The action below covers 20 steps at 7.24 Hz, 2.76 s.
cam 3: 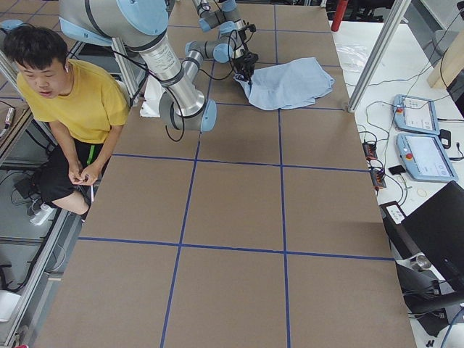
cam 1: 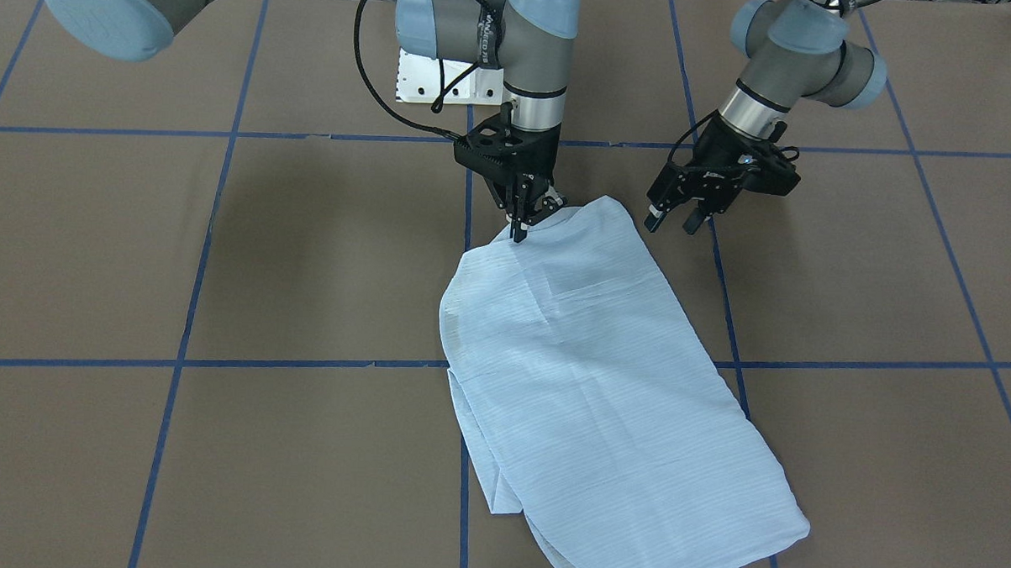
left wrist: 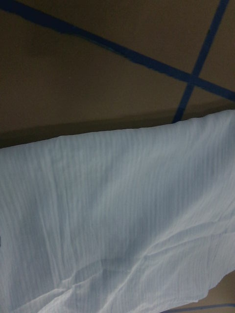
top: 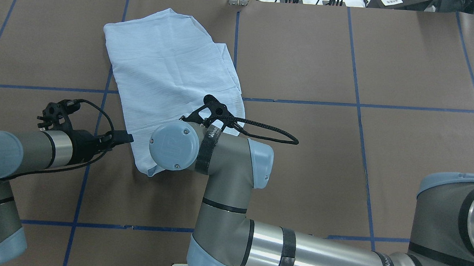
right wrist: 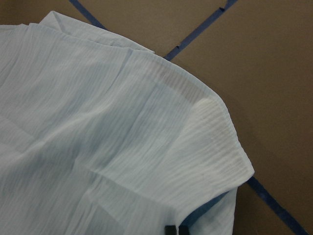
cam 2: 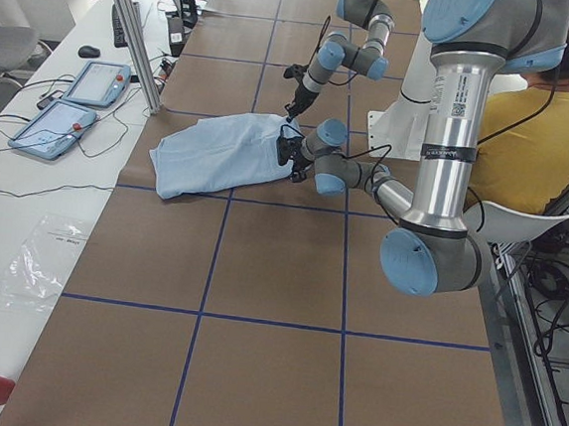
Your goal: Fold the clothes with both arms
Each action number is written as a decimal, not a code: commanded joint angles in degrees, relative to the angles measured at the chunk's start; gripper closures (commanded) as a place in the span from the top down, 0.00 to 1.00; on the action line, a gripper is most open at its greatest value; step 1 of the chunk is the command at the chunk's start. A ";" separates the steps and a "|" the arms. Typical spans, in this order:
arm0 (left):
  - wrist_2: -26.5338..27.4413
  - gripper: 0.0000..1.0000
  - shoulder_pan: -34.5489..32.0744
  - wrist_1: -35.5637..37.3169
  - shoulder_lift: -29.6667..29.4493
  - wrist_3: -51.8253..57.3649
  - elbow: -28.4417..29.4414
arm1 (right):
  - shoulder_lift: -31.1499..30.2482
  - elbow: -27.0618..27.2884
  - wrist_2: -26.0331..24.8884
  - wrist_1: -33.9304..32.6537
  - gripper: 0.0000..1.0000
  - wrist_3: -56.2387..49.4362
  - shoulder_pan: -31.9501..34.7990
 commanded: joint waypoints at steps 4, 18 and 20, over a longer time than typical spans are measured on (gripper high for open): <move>2.53 0.77 6.14 3.91 -5.11 -8.93 1.34 | -0.38 0.09 -0.13 0.08 0.00 0.00 0.00; 0.33 0.00 13.87 32.25 -18.47 -9.81 -22.96 | -20.42 41.82 -9.79 -15.72 0.00 -3.34 -11.77; 0.24 0.00 13.87 34.76 -18.12 -9.72 -24.77 | -18.94 38.52 -10.58 -15.57 0.00 -4.91 -12.13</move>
